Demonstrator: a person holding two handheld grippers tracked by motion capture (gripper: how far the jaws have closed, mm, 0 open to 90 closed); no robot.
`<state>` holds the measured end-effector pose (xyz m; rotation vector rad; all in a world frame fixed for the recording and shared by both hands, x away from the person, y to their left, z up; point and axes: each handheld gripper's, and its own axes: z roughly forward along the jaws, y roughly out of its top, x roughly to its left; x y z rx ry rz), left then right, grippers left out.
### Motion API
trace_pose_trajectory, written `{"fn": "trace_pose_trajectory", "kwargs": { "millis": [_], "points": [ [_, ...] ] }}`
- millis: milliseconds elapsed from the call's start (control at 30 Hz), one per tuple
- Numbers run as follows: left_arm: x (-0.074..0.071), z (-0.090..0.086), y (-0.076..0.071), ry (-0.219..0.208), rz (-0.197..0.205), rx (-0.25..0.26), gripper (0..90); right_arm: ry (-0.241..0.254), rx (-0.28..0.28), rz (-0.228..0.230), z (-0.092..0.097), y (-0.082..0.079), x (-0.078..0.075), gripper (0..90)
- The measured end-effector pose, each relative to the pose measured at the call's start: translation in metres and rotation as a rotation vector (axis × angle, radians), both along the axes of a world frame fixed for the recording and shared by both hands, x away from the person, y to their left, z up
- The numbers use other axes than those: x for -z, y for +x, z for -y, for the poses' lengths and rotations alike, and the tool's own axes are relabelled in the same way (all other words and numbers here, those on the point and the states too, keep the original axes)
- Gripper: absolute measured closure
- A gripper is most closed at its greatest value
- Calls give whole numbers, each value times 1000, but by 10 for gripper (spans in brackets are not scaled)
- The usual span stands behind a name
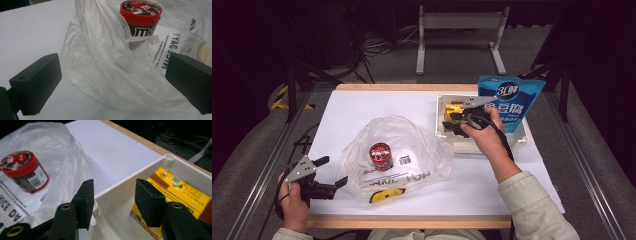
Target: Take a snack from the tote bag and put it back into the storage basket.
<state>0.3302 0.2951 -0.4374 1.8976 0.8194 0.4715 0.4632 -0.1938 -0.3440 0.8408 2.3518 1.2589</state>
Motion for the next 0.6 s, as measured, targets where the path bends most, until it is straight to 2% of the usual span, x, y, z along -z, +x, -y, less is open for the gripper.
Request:
{"fn": "trace_pose_trajectory", "kwargs": {
  "millis": [400,600],
  "points": [
    [0,1,0,5,1,5,11,52,-78,48,-18,-19,-23,364],
    [0,1,1,3,4,6,11,67,-113,74,-29,-26,-28,321]
  ]
}}
